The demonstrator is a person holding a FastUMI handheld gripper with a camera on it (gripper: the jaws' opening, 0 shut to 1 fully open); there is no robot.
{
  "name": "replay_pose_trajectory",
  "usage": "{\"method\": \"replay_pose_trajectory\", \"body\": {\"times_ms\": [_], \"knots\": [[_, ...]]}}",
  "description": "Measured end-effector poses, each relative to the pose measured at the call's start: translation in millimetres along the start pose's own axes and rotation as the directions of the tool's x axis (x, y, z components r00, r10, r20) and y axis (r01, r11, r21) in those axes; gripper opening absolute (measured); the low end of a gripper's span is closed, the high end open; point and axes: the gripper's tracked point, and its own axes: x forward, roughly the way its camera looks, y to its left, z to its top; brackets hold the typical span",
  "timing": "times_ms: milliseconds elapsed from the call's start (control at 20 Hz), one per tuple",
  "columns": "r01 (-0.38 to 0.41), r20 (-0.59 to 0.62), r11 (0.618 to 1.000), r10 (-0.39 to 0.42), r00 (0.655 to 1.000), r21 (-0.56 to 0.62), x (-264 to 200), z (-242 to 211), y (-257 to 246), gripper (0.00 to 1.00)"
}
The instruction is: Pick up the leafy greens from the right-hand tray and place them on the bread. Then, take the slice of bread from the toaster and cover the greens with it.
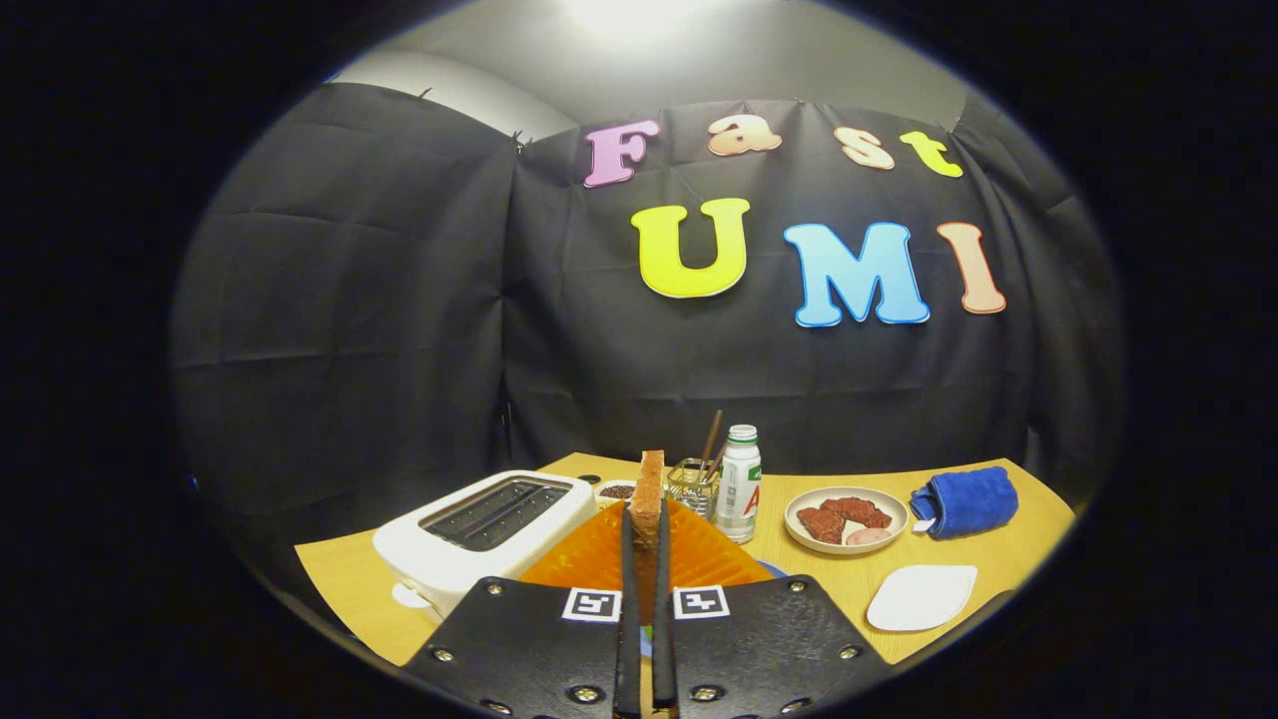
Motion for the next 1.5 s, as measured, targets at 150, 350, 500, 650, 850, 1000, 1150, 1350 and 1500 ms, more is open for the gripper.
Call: {"method": "replay_pose_trajectory", "body": {"times_ms": [150,350,500,650,850,1000,1150,1350,1500], "knots": [[-0.003,-0.029,0.999,0.004,1.000,0.035,12.1,-20.8,-2.4,0.05],[-0.008,-0.040,0.999,0.010,0.999,0.041,21.5,-32.9,-0.5,0.05],[-0.031,-0.062,0.999,0.033,0.998,0.039,27.1,-45.2,6.6,0.05],[-0.044,-0.077,0.998,0.048,0.996,0.052,31.8,-54.2,10.8,0.05],[-0.059,-0.083,0.997,0.064,0.995,0.052,37.3,-60.7,15.2,0.05],[-0.071,-0.089,0.996,0.076,0.993,0.060,40.4,-64.7,15.6,0.05],[-0.060,-0.118,0.997,0.065,0.991,0.044,45.7,-76.2,6.8,0.05],[-0.010,-0.137,0.999,0.016,0.990,0.048,48.0,-80.3,-15.4,0.07],[0.011,-0.161,0.998,-0.001,0.987,0.060,49.6,-86.9,-27.9,0.10]]}}
